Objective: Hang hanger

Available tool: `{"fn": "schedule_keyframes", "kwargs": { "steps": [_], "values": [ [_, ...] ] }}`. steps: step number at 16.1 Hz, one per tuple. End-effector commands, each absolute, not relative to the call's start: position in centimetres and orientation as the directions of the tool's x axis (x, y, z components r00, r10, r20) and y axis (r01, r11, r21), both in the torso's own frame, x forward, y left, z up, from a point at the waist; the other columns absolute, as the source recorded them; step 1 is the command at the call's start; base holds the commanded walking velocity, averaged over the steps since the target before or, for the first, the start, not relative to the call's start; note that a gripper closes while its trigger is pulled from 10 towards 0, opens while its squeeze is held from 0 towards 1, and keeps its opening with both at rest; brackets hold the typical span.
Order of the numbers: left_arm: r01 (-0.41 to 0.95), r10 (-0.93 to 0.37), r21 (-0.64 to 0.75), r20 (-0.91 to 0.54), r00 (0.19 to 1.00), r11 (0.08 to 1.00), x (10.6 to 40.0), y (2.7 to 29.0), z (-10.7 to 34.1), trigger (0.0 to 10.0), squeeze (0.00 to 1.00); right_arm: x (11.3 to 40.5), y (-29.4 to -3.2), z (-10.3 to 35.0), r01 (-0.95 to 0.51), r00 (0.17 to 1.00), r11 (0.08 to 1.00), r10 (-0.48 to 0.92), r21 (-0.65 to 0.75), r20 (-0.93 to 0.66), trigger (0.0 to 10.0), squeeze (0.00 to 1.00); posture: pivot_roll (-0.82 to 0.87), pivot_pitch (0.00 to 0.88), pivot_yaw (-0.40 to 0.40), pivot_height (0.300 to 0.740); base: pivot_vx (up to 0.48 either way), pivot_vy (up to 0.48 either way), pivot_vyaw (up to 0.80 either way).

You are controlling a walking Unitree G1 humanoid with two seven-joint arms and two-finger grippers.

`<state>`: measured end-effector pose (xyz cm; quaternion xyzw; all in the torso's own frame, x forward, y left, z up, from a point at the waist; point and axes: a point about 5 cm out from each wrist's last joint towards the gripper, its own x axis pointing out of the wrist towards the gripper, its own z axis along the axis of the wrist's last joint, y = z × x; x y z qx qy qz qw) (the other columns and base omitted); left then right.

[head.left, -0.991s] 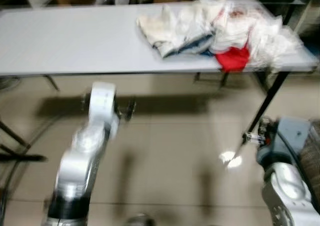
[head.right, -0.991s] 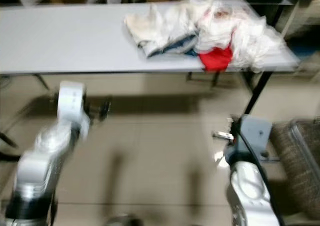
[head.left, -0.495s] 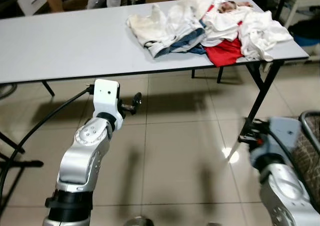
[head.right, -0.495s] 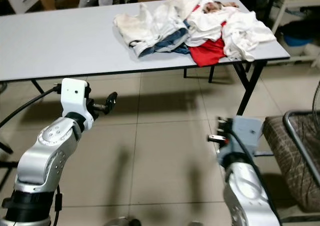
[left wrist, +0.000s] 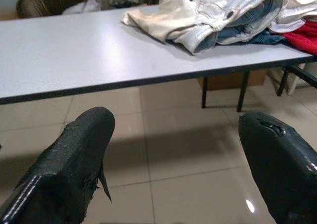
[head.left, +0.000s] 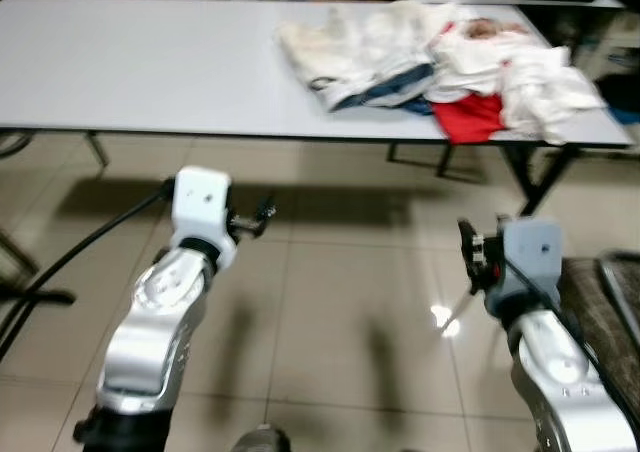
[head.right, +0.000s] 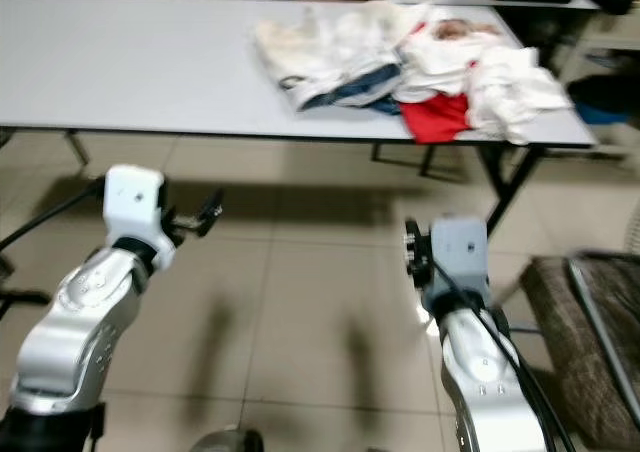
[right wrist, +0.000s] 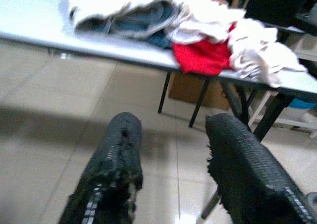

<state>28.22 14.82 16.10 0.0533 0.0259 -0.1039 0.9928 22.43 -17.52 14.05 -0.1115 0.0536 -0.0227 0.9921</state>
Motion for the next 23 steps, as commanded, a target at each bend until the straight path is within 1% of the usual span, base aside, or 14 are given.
{"fn": "schedule_keyframes", "kwargs": {
  "steps": [1,3,4,5,6,8,11,13,14,15,16,18,21,23],
  "values": [
    [0.213,-0.210,0.113,-0.035,0.977,0.970,28.8,14.5,16.2,10.0,1.00,22.2,-17.4,14.1,0.039,0.994,0.973,-0.061,-0.228,-0.091,10.0,1.00,-0.04,0.015,0.064,0.740,0.000,0.000,0.80],
    [0.215,-0.219,0.141,0.012,0.976,0.966,29.1,13.8,16.7,10.0,1.00,22.1,-17.6,14.3,0.065,0.994,0.968,-0.084,-0.242,-0.070,10.0,1.00,-0.04,0.012,0.068,0.740,0.000,0.000,0.80],
    [0.218,-0.219,0.096,-0.003,0.976,0.971,29.0,13.6,16.6,10.0,1.00,22.2,-18.0,14.3,0.125,0.987,0.966,-0.144,-0.227,-0.071,10.0,1.00,-0.04,0.011,0.069,0.740,0.000,0.000,0.80],
    [0.221,-0.221,0.102,-0.009,0.975,0.970,29.0,13.4,16.6,10.0,1.00,22.4,-18.2,14.6,0.164,0.981,0.972,-0.177,-0.166,-0.073,10.0,1.00,-0.04,0.014,0.068,0.740,0.000,0.000,0.80],
    [0.209,-0.210,0.122,-0.005,0.978,0.970,29.0,13.4,16.6,10.0,1.00,22.6,-18.2,14.7,0.157,0.983,0.976,-0.170,-0.150,-0.074,10.0,1.00,-0.04,0.015,0.069,0.740,0.000,0.000,0.80],
    [0.163,-0.161,0.098,-0.033,0.986,0.982,29.4,13.9,16.2,10.0,1.00,23.1,-17.6,14.9,0.061,0.996,0.954,-0.076,-0.292,-0.041,10.0,1.00,-0.04,0.024,0.064,0.740,0.000,0.000,0.80],
    [0.164,-0.161,0.101,-0.036,0.986,0.981,29.4,14.1,16.1,10.0,1.00,23.4,-17.7,14.5,0.091,0.991,0.975,-0.108,-0.202,-0.079,10.0,1.00,-0.03,0.037,0.056,0.740,0.000,0.000,0.74],
    [0.146,-0.139,0.105,-0.065,0.988,0.984,29.2,14.3,15.7,10.0,1.00,23.3,-17.2,14.0,0.033,0.990,0.983,-0.057,-0.178,-0.132,10.0,1.00,-0.03,0.043,0.057,0.740,0.240,0.000,0.00],
    [0.144,-0.138,0.102,-0.067,0.988,0.984,29.1,14.3,15.6,10.0,1.00,23.4,-17.1,13.7,0.045,0.986,0.986,-0.069,-0.160,-0.149,10.0,0.81,-0.03,0.047,0.058,0.740,0.251,0.000,0.00],
    [0.145,-0.138,0.098,-0.073,0.988,0.985,29.1,14.4,15.5,10.0,1.00,23.7,-17.4,14.0,0.127,0.990,0.985,-0.134,-0.117,-0.053,10.0,0.00,-0.03,0.052,0.060,0.740,0.274,0.000,0.00],
    [0.148,-0.141,0.096,-0.074,0.987,0.984,29.0,14.3,15.5,10.0,1.00,23.7,-17.3,14.2,0.106,0.994,0.989,-0.109,-0.107,-0.030,10.0,0.00,-0.02,0.053,0.060,0.740,0.281,0.000,0.00],
    [0.160,-0.153,0.091,-0.077,0.985,0.983,29.1,14.2,15.6,10.0,1.00,23.4,-17.0,13.9,0.055,0.990,0.997,-0.048,0.052,-0.129,10.0,0.00,-0.02,0.056,0.061,0.740,0.296,0.000,0.00],
    [0.154,-0.147,0.078,-0.091,0.985,0.985,29.1,14.2,15.4,10.0,1.00,23.4,-16.6,14.3,0.006,0.996,0.999,-0.002,0.049,-0.087,10.0,0.00,-0.03,0.056,0.059,0.740,0.315,0.000,0.00],
    [0.153,-0.146,0.067,-0.093,0.985,0.986,29.0,14.2,15.4,10.0,1.00,23.7,-17.0,14.5,0.038,0.996,0.998,-0.042,-0.043,-0.081,10.0,0.00,-0.03,0.055,0.050,0.740,0.317,0.000,0.00]
  ]
}}
